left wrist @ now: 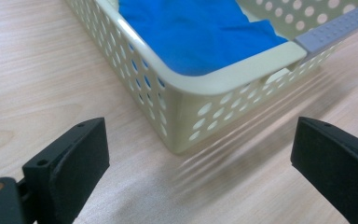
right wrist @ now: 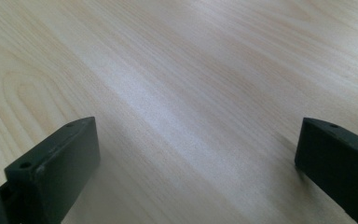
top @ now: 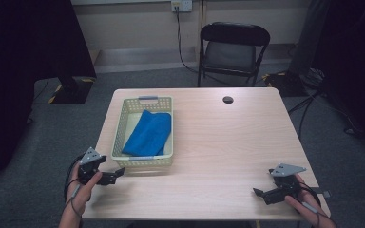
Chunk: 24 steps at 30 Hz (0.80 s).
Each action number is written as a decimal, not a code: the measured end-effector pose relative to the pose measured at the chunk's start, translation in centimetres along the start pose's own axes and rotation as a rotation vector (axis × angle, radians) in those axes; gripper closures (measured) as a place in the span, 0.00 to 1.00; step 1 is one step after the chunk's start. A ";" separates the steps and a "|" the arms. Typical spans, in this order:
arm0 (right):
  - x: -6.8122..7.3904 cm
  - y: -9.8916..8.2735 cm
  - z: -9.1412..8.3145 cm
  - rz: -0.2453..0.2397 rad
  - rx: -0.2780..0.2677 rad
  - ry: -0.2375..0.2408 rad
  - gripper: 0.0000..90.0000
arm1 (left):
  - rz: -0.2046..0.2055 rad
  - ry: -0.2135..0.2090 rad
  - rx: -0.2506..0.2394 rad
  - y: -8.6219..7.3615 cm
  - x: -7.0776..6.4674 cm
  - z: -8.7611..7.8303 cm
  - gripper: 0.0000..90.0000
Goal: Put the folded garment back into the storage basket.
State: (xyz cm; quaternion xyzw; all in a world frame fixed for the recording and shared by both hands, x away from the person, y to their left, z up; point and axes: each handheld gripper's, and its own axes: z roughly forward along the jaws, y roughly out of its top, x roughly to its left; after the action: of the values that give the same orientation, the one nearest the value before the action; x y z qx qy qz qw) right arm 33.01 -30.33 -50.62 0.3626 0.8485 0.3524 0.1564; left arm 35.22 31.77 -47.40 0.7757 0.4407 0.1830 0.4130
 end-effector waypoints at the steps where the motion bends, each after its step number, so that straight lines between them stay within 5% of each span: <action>1: 0.0 0.0 0.0 -0.001 0.000 0.000 0.00 | 0.003 0.001 0.000 0.0 0.0 0.0 0.04; 24: 0.0 0.0 0.0 0.000 0.000 0.000 0.00 | 0.009 0.006 0.038 -0.9 0.3 0.7 0.04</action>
State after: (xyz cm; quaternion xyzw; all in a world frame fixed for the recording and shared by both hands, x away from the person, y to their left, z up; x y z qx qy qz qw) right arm 33.01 -30.33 -50.62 0.3625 0.8485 0.3524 0.1564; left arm 35.38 31.87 -48.56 0.7849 0.4419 0.1787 0.3958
